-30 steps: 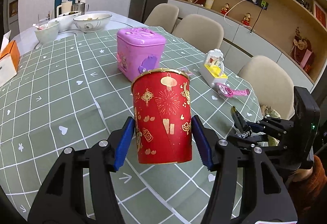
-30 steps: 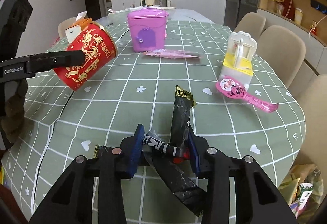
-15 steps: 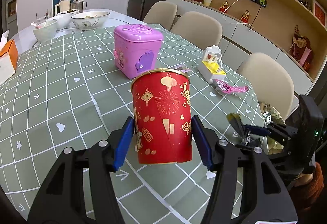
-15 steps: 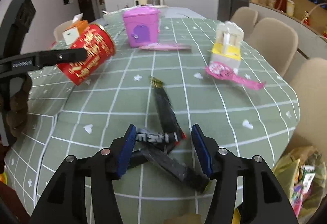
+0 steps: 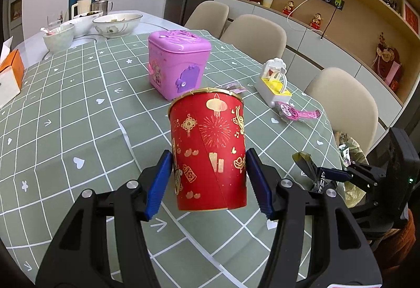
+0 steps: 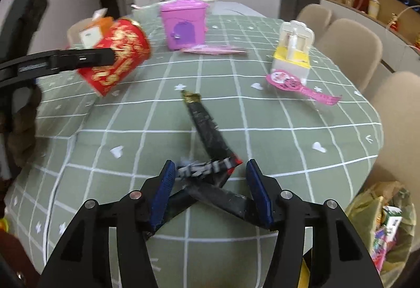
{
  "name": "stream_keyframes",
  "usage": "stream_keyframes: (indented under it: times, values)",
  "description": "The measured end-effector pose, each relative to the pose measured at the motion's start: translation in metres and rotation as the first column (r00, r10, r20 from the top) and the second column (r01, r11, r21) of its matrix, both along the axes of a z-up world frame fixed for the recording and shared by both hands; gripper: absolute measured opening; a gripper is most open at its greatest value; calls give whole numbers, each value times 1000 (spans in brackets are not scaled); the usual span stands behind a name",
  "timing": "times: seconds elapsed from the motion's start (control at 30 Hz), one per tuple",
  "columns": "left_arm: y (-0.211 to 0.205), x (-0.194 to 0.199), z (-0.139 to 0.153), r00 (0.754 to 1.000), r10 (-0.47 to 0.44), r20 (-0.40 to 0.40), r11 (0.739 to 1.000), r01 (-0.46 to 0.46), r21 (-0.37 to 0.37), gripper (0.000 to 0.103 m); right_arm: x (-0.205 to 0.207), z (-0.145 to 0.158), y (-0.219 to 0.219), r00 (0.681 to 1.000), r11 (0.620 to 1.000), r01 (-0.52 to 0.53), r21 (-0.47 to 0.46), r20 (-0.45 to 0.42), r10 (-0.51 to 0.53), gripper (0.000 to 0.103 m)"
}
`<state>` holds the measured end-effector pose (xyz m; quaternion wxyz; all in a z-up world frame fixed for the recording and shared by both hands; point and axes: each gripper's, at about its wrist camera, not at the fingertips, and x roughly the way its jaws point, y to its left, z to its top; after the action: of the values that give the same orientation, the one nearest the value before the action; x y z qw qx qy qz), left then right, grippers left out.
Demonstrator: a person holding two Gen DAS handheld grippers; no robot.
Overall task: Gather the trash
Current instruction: 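Grasp the red paper cup with the left gripper while the right gripper grasps the black wrapper, then carry the red cup and black wrapper over the trash bag and release both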
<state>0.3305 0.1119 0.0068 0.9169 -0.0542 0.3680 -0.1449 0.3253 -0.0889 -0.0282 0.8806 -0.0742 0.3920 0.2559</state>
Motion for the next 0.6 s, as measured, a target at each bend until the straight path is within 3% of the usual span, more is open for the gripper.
stream_keyframes:
  times: [0.13, 0.33, 0.6]
  values:
    - [0, 1, -1, 1000, -4, -6, 1000, 4, 4, 54, -6, 5, 0, 995, 998, 67, -15, 76, -65, 45]
    - [0, 0, 0, 1000, -4, -2, 1000, 4, 1, 54, -6, 3, 12, 992, 996, 83, -44, 104, -78, 39]
    - [-3, -1, -1, 1000, -5, 4, 1000, 5, 20, 54, -20, 20, -4, 980, 991, 135, 6, 147, -134, 34]
